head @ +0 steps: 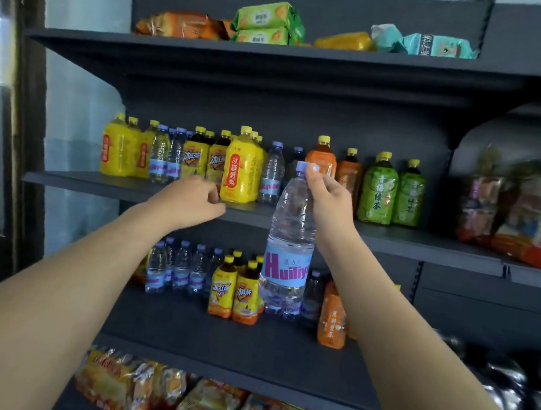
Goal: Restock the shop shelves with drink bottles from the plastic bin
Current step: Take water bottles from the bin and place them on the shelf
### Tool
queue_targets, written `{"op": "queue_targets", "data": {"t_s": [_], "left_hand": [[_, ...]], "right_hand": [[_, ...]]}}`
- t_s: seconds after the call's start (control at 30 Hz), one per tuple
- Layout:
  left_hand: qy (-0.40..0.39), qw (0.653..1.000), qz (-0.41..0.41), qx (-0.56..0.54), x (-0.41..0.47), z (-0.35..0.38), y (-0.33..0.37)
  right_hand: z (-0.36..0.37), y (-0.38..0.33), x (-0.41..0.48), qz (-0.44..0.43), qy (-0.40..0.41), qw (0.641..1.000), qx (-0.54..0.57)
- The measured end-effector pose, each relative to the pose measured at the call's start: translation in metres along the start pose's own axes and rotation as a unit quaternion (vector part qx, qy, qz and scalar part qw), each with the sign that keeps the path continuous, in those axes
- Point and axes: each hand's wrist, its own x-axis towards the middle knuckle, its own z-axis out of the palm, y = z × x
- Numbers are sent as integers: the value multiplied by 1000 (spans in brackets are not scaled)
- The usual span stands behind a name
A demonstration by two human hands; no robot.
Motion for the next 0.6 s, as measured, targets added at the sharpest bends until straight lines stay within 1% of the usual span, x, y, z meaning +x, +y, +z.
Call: {"op": "queue_targets", "data": {"t_s": [0.13,0.37,0.6], "left_hand": [[-1,999,39,2,52,4,-26],[-32,996,87,6,137,23,-59],[-87,992,92,18,193,54,-63]], "right_hand": [[24,9,38,-2,41,999,-7],[50,21,109,-5,107,994,-7],[61,34,169,-16,115,992,-46]]}}
